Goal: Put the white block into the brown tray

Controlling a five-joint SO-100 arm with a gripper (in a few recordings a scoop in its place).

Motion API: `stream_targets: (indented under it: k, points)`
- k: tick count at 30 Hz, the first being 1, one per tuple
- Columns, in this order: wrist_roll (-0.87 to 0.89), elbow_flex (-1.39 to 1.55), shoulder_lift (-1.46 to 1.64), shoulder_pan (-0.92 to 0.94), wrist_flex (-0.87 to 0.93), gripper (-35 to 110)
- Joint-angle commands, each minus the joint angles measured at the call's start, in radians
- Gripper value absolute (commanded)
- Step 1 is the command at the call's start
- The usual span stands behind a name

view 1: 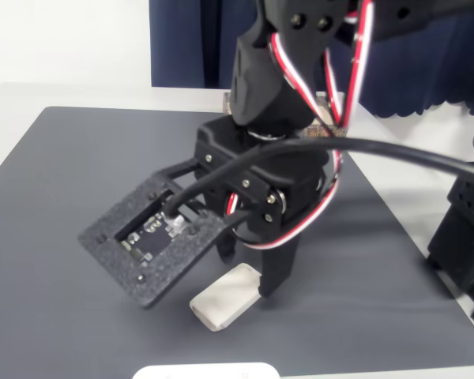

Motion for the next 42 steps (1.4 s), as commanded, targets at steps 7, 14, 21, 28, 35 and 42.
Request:
stream_targets:
  k: [7, 14, 21, 28, 35, 42]
  points:
    - [-0.06, -0.043, -0.002, 0.005, 0.006, 32]
    - [-0.101, -0.028, -0.021, 0.015, 0.005, 35]
    - [-0.089, -0.015, -0.04, 0.026, -0.006, 38]
    - [-0.094, -0.023, -0.058, 0.038, -0.023, 38]
    - [-0.101, -0.032, -0.08, 0.048, -0.032, 39]
    - [-0.106, -0.069, -0.129, 0.044, -0.037, 38]
